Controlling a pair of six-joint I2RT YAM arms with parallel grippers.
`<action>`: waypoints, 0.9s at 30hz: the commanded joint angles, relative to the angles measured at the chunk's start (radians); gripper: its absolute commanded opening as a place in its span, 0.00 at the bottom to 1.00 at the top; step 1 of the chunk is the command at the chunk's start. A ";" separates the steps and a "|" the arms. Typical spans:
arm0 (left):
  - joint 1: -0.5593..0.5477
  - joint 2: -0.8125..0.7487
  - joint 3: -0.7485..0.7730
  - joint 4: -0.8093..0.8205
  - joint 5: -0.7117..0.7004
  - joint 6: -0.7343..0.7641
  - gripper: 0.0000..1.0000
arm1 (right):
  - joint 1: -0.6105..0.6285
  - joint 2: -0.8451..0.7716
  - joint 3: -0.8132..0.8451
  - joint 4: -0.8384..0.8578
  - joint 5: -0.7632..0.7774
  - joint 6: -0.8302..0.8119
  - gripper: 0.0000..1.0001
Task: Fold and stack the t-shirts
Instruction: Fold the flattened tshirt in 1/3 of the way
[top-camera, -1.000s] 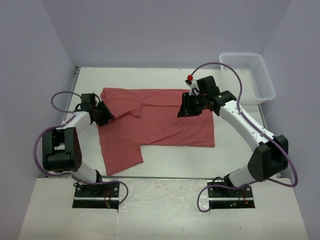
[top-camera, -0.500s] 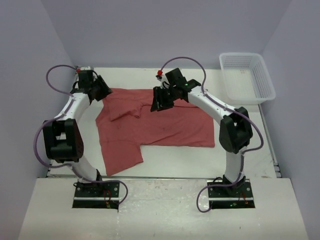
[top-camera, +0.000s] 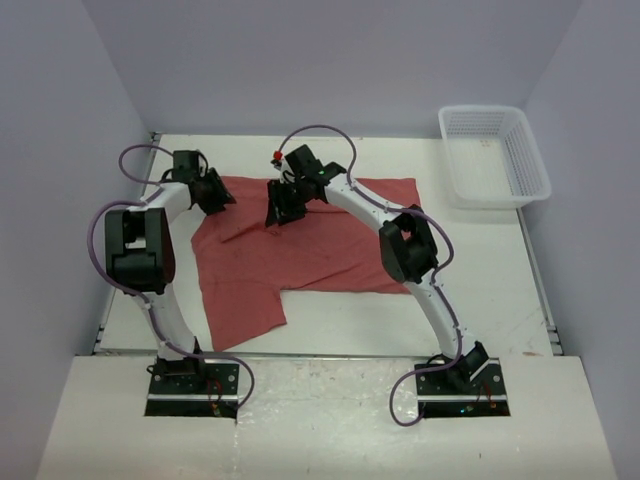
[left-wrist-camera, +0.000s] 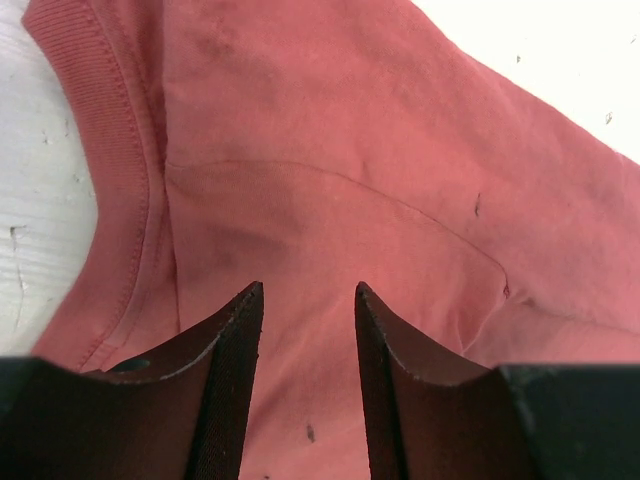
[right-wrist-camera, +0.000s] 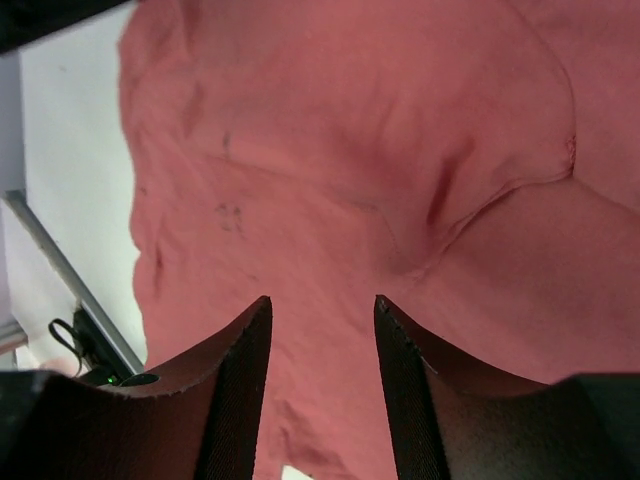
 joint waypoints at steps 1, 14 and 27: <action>-0.006 0.015 0.045 0.060 0.033 0.024 0.43 | 0.003 0.019 0.042 -0.005 -0.014 0.013 0.46; -0.006 0.032 0.029 0.088 0.053 0.018 0.44 | 0.009 0.079 0.103 -0.026 0.012 0.004 0.47; -0.004 -0.001 -0.005 0.111 0.093 0.013 0.45 | 0.005 0.112 0.163 -0.078 0.081 0.030 0.46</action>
